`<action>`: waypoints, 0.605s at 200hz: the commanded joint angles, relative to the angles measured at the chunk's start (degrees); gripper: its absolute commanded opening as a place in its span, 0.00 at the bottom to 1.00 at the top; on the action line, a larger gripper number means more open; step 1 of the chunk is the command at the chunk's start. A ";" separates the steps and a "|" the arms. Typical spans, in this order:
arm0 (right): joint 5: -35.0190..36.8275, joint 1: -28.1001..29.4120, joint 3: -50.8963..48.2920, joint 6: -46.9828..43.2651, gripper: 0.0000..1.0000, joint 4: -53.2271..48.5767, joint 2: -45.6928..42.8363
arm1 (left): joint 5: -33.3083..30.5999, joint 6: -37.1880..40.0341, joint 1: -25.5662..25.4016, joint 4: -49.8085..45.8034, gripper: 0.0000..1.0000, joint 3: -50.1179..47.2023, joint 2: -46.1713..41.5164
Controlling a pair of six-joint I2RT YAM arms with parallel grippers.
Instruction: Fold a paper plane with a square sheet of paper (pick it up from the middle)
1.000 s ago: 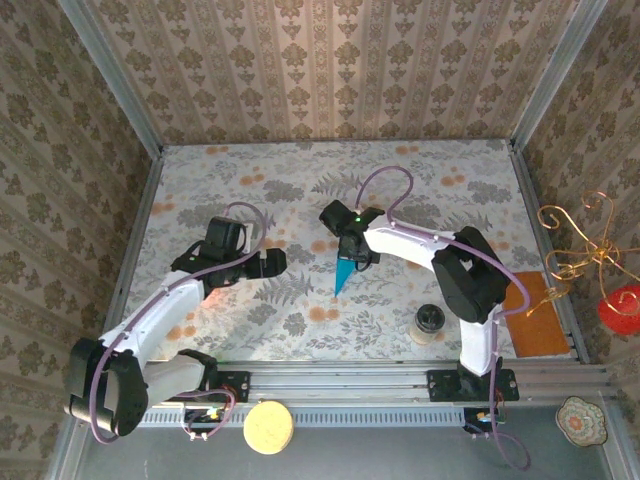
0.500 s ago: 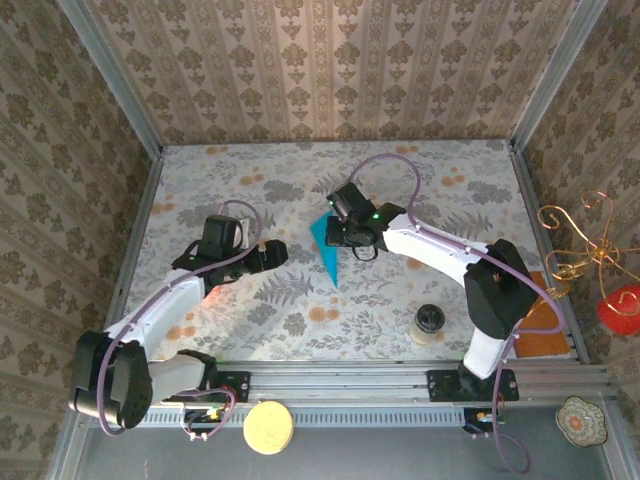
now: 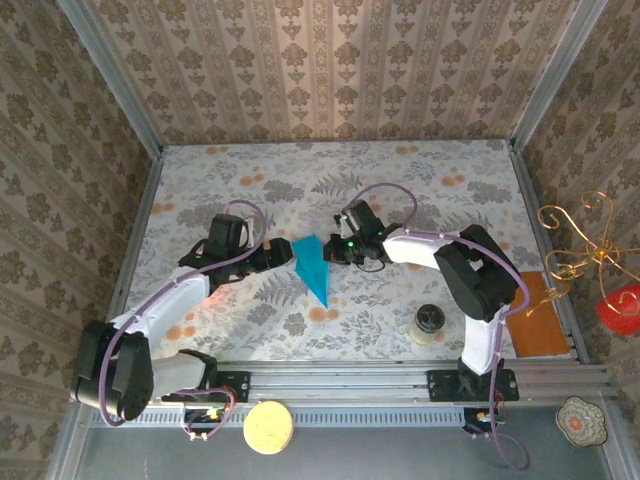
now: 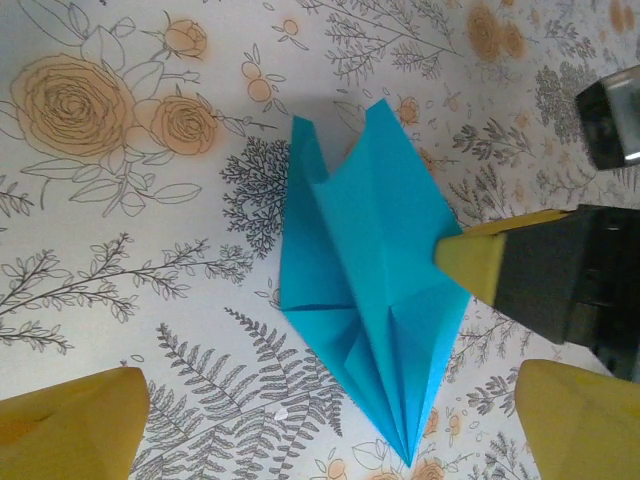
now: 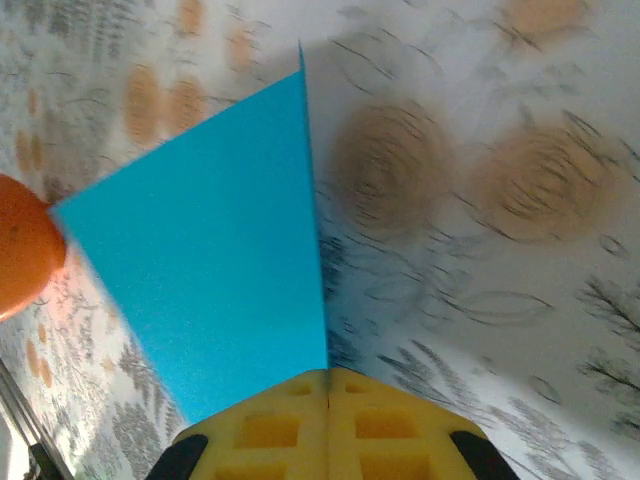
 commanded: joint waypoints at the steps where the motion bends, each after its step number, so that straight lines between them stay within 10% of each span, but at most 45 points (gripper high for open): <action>1: -3.16 -1.71 -2.24 2.03 0.04 5.45 0.35 | -0.96 -2.80 -0.99 1.44 0.94 -1.91 0.86; 121: -2.61 -3.89 -6.40 3.54 0.06 7.72 -0.19 | -1.75 -9.95 -10.74 9.24 0.60 4.48 17.93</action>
